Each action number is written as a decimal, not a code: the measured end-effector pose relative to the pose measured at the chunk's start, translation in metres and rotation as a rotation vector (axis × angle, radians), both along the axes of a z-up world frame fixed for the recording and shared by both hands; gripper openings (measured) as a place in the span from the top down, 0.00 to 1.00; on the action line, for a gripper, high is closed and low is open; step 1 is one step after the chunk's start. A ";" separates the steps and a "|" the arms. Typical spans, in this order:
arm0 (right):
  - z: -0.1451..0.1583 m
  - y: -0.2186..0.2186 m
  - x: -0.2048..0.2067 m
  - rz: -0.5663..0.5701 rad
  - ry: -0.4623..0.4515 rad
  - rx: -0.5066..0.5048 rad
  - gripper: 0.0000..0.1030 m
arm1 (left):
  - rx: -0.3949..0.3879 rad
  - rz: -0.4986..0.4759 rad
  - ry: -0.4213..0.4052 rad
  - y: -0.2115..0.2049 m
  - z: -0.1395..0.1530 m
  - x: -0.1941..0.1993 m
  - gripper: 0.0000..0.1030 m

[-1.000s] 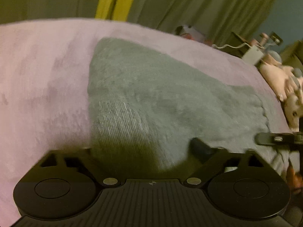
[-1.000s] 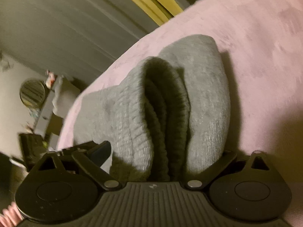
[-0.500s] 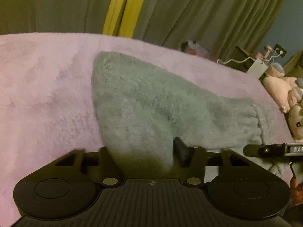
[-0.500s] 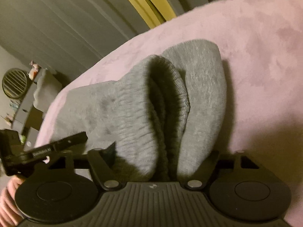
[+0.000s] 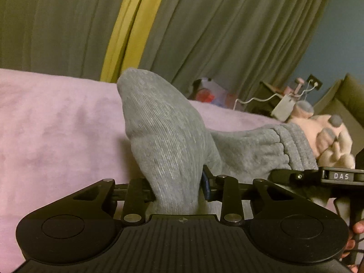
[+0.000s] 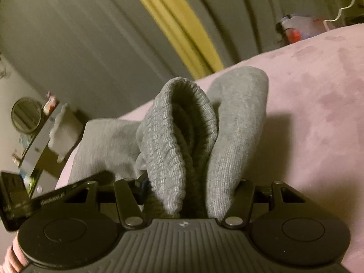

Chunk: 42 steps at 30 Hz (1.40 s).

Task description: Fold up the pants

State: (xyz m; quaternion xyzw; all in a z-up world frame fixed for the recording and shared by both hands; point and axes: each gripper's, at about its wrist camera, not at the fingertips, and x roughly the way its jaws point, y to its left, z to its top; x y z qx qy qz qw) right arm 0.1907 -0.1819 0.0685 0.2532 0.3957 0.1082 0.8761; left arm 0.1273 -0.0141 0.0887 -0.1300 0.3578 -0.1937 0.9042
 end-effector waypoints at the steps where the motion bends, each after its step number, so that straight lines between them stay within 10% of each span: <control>1: 0.001 -0.003 0.001 -0.006 0.000 -0.012 0.44 | -0.021 0.002 0.007 -0.002 0.000 0.003 0.69; 14: -0.004 0.010 0.007 0.019 0.023 -0.199 0.44 | 0.060 0.012 0.065 -0.024 -0.023 0.026 0.66; 18: -0.010 0.006 0.013 0.023 0.059 -0.276 0.34 | 0.153 0.070 0.085 -0.028 -0.028 0.027 0.41; 21: -0.015 0.011 0.012 -0.084 0.137 -0.563 0.04 | 0.300 0.186 0.113 -0.025 -0.030 0.019 0.21; 23: -0.015 0.017 0.004 -0.089 0.120 -0.694 0.04 | 0.357 0.217 0.117 -0.022 -0.029 0.006 0.16; 42: -0.019 0.050 -0.043 -0.082 0.090 -0.739 0.04 | 0.320 0.190 0.207 -0.039 -0.052 -0.045 0.06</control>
